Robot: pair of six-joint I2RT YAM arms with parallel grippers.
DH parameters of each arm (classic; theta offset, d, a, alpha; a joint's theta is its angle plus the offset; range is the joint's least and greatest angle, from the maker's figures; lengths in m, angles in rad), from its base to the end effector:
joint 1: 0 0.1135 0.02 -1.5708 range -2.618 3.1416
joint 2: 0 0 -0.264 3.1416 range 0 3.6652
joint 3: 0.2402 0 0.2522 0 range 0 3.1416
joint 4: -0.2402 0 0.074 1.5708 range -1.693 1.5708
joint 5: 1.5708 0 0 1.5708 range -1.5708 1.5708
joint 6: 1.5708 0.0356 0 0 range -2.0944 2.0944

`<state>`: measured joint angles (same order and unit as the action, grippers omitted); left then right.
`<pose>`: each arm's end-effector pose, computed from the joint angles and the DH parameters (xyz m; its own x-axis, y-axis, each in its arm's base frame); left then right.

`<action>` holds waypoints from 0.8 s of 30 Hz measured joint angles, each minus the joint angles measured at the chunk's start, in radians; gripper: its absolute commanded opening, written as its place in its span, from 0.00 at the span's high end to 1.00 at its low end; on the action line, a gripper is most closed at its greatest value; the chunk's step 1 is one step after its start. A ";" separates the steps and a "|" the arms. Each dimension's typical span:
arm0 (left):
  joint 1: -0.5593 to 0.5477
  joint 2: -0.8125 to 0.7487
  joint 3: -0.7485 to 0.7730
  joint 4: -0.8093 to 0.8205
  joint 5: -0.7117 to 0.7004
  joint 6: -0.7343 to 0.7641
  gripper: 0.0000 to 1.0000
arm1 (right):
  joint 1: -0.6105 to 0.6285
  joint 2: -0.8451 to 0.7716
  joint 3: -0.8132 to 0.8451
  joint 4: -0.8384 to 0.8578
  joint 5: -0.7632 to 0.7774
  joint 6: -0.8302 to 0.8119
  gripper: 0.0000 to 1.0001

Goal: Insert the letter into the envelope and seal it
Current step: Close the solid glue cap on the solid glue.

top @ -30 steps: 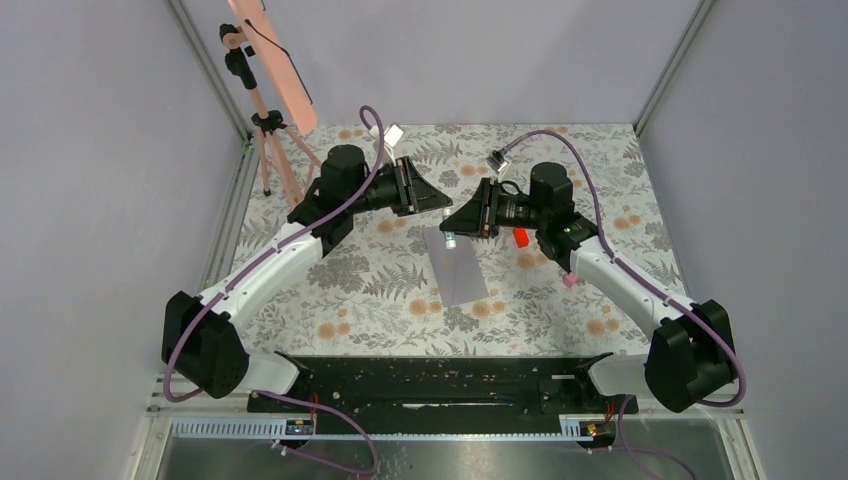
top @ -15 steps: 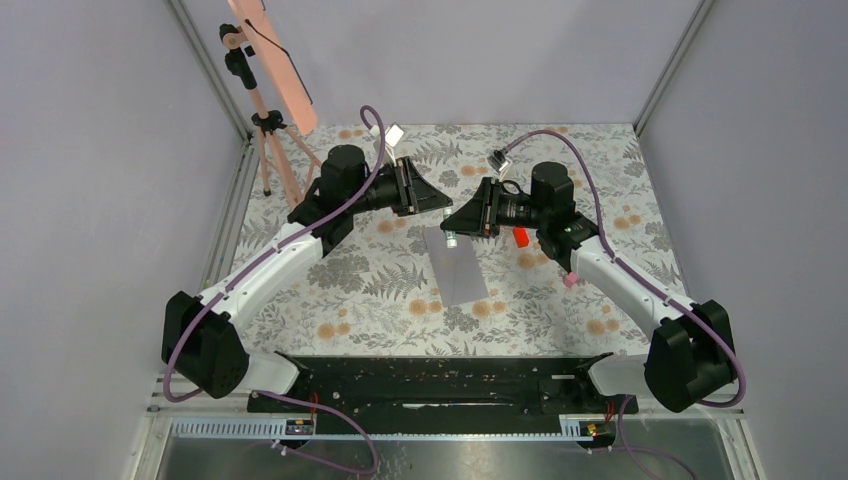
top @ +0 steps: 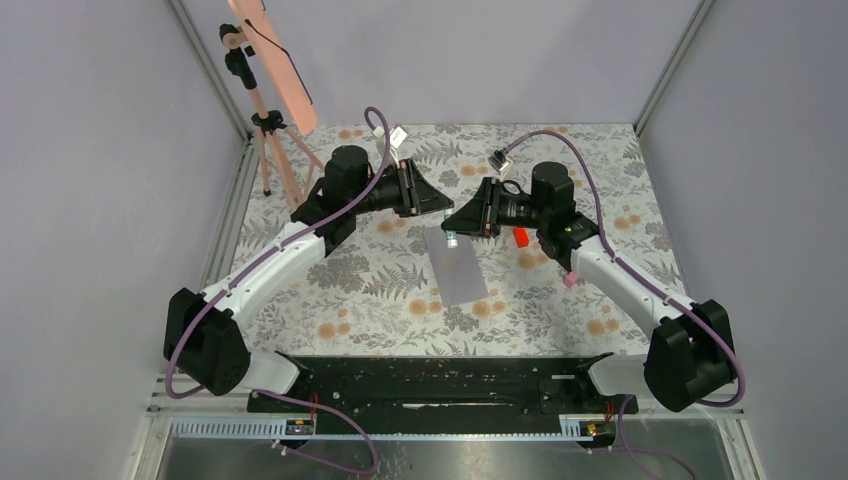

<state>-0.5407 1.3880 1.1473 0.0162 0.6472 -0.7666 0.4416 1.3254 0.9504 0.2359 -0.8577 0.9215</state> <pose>0.2668 -0.1852 0.3502 -0.7719 -0.1820 -0.6091 0.5264 0.3542 -0.7730 0.2616 0.1535 0.3222 -0.8379 0.1803 -0.5153 -0.4786 0.2112 0.8522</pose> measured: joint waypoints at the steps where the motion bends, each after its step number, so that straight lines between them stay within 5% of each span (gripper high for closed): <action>1: -0.001 0.002 0.000 0.000 0.000 0.000 0.92 | -0.002 0.002 0.000 -0.001 0.000 0.000 1.00; 24: -0.004 0.001 0.000 0.009 0.001 0.003 0.92 | -0.014 0.002 -0.008 0.010 -0.011 0.000 1.00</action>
<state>-0.5446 1.3891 1.1473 0.0250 0.6479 -0.7631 0.4278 1.3270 0.9428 0.2462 -0.8684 0.9211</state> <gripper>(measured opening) 0.239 0.277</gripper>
